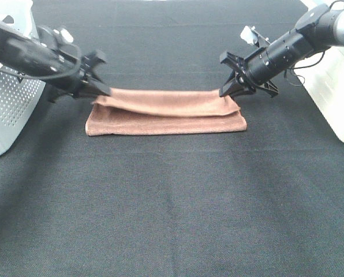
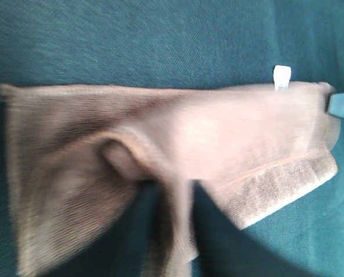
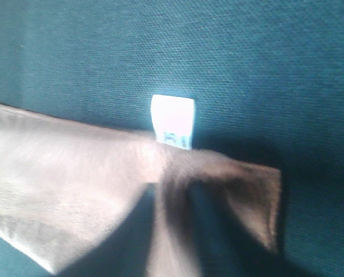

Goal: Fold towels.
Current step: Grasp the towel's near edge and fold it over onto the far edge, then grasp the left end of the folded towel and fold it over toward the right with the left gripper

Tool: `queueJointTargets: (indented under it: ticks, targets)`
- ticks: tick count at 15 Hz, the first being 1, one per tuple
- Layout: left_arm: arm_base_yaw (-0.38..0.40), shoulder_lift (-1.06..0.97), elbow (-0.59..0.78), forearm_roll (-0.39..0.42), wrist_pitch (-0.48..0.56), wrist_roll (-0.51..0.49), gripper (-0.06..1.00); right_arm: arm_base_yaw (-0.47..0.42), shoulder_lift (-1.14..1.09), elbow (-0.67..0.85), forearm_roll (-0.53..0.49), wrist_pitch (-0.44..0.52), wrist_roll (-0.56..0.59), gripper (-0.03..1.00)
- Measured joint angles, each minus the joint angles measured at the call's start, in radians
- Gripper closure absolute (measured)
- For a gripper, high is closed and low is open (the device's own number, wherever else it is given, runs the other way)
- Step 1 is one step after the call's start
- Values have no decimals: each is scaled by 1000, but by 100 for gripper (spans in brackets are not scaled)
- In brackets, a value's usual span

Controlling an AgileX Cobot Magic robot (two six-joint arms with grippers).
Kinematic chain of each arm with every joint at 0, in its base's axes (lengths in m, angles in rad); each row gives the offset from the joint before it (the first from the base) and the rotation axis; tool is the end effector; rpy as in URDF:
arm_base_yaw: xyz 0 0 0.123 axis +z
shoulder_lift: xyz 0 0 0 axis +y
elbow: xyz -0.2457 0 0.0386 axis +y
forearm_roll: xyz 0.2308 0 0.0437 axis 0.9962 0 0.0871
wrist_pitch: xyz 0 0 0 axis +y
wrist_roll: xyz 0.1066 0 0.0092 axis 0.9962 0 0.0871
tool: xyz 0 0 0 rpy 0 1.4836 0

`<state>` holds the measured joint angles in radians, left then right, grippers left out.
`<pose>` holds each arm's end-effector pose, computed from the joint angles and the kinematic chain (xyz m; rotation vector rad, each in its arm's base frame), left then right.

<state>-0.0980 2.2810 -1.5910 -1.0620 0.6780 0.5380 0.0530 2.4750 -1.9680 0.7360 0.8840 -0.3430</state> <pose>0.4374 -0.1020 0.0968 -0.1683 2.5629 -0.9355 0.4732 0.0808 0.0871 0.0098 2.6861 0.8108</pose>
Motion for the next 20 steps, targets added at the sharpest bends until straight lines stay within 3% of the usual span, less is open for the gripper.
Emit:
queueJointTargets:
  ticks: [2,4,5,6,7,9,10,14,17,20]
  targets:
    - [-6,0,-5,-2,-5,0,45,0,0,-2,-6,38,0,32]
    - [6,-2,-6,8,1,-28,38,0,-18,-9,-82,77,8,17]
    - [16,-7,-6,38,7,-57,38,0,-39,-9,-139,92,40,14]
    - [27,-14,-6,127,8,-110,36,0,-72,-12,-221,114,95,13]
    - [27,-14,-6,127,8,-110,36,0,-72,-12,-221,114,95,13]
    - [29,-17,-6,252,9,-220,28,0,-84,-12,-277,142,131,13]
    - [29,-17,-6,278,8,-262,25,0,-81,-12,-289,150,135,13]
    - [12,-8,-9,242,-72,-272,23,0,-81,-12,-294,153,136,13]
    - [-18,39,-30,225,-66,-253,23,0,-81,-12,-294,148,136,12]
    - [-21,55,-75,266,-33,-253,23,0,-81,-12,-294,133,136,12]
